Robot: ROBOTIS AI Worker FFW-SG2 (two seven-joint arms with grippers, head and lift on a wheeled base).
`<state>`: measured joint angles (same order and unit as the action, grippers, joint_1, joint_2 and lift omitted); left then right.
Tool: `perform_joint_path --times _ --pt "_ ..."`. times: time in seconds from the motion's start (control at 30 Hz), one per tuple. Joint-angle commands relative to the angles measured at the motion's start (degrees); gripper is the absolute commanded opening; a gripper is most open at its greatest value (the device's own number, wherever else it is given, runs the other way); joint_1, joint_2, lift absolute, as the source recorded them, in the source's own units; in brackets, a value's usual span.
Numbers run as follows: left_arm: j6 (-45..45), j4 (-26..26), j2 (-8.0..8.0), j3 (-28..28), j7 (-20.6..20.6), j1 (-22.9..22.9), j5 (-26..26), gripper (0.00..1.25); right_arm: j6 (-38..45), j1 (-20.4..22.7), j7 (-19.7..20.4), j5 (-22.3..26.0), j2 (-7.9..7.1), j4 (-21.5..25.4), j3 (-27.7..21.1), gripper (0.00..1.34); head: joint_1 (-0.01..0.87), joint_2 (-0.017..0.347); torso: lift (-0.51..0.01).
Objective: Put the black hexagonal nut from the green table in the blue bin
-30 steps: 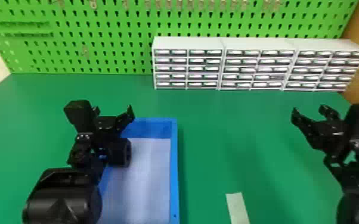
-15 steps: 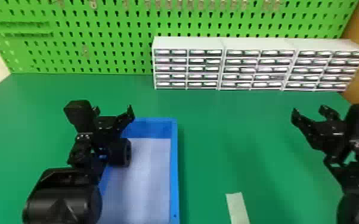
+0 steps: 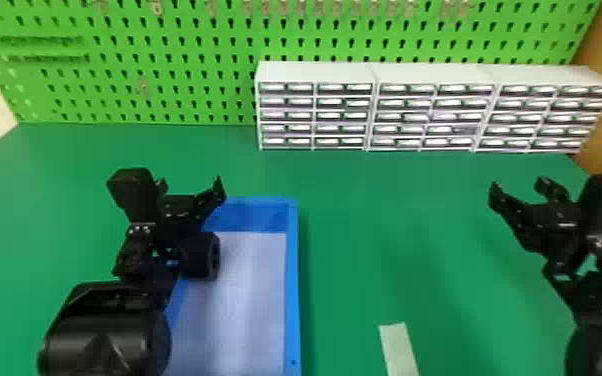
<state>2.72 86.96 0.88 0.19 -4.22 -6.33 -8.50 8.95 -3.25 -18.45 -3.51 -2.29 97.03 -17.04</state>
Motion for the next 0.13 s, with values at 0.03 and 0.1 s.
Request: perform_joint_path --times 0.03,0.1 --pt "0.0 0.0 0.00 0.0 0.0 0.0 0.1 1.11 0.0 0.1 0.0 0.0 0.00 0.0 0.0 0.84 0.686 0.051 -0.097" --pt "0.0 0.0 0.00 0.0 0.0 0.0 0.1 1.11 0.2 0.1 0.0 0.0 0.00 0.0 0.1 0.84 0.686 0.051 -0.097"
